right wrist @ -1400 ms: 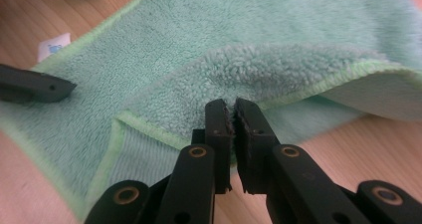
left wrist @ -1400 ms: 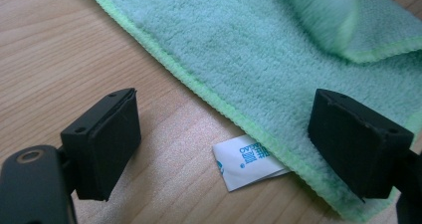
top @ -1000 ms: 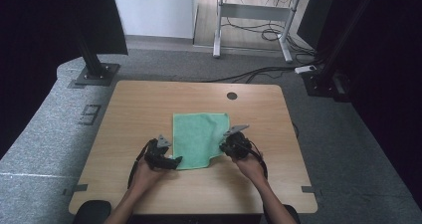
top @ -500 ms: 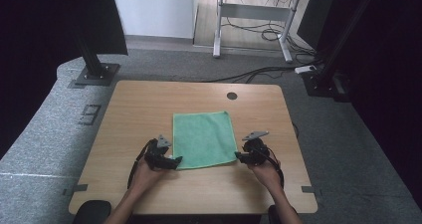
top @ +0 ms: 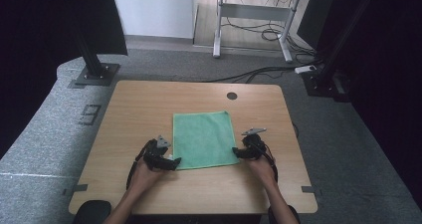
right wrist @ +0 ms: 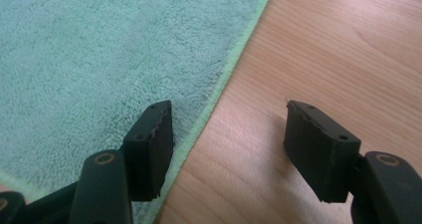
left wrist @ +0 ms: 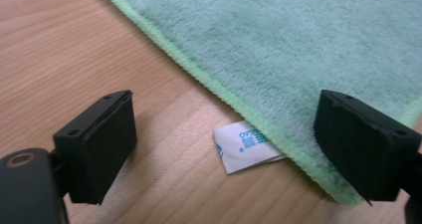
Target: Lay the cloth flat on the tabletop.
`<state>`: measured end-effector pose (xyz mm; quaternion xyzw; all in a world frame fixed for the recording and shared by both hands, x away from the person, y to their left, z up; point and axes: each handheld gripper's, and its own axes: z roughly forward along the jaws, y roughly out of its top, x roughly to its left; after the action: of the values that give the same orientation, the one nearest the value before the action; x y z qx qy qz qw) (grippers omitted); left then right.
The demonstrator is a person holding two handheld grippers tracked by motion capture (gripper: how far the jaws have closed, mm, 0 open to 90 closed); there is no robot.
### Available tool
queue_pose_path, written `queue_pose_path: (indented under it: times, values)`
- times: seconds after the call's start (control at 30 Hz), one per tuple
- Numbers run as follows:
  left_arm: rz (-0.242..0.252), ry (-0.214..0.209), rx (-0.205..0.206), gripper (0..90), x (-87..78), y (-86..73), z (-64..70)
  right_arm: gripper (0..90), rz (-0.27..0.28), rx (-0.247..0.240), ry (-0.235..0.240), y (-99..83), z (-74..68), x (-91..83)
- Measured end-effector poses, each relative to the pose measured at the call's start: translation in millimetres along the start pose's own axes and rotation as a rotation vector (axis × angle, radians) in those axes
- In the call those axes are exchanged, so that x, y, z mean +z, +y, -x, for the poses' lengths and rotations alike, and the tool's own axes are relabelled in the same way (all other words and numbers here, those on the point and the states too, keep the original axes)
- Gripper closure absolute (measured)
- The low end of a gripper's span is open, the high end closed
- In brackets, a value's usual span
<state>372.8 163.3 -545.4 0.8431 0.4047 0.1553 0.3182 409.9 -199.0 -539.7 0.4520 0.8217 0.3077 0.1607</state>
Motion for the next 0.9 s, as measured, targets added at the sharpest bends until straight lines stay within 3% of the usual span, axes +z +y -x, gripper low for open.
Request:
queue_pose_path:
  times: [0.33,0.9]
  values:
    - [-0.003,0.006,-0.029,9.3,-1.9,-2.7,-14.0,33.7,0.017,-0.022,0.008,-11.7,-14.5,-7.6]
    - [0.003,-0.004,-0.014,10.1,-2.3,-3.7,-11.9,30.9,0.035,-0.012,-0.008,-13.6,-14.7,-6.9]
